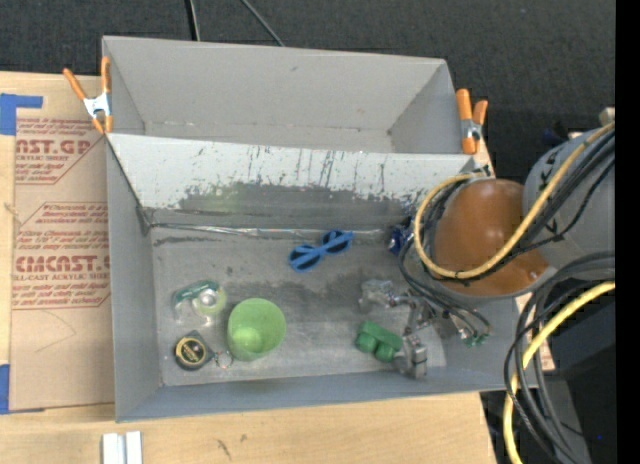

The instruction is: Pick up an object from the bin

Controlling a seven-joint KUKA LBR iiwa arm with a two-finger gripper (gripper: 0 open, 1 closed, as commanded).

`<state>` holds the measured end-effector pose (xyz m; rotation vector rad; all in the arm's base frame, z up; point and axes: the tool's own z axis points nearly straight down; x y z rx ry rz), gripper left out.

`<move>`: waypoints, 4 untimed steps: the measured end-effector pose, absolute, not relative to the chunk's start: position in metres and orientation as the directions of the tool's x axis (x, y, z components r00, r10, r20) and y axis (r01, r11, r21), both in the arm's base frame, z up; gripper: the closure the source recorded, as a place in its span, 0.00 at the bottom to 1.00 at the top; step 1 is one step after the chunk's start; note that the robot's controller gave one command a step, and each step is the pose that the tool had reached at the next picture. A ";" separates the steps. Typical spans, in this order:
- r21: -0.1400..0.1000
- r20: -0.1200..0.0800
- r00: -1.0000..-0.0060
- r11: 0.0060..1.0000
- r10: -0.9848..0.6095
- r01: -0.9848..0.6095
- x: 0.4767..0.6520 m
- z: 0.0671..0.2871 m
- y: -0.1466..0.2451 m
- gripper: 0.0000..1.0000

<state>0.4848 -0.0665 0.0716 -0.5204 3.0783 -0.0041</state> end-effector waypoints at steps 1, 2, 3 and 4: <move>0.001 -0.001 -0.945 0.945 -0.328 -0.328 0.480 0.070 -0.067 1.00; 0.002 -0.006 -0.992 0.992 0.127 0.127 0.516 0.137 -0.050 1.00; 0.001 -0.002 -0.992 0.992 0.126 0.126 0.514 0.136 -0.050 0.00; 0.004 -0.006 -0.996 0.996 0.094 0.094 0.587 0.131 0.001 0.00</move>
Offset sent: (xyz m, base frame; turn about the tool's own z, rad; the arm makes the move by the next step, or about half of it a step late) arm 0.0000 0.0000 0.0000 0.0000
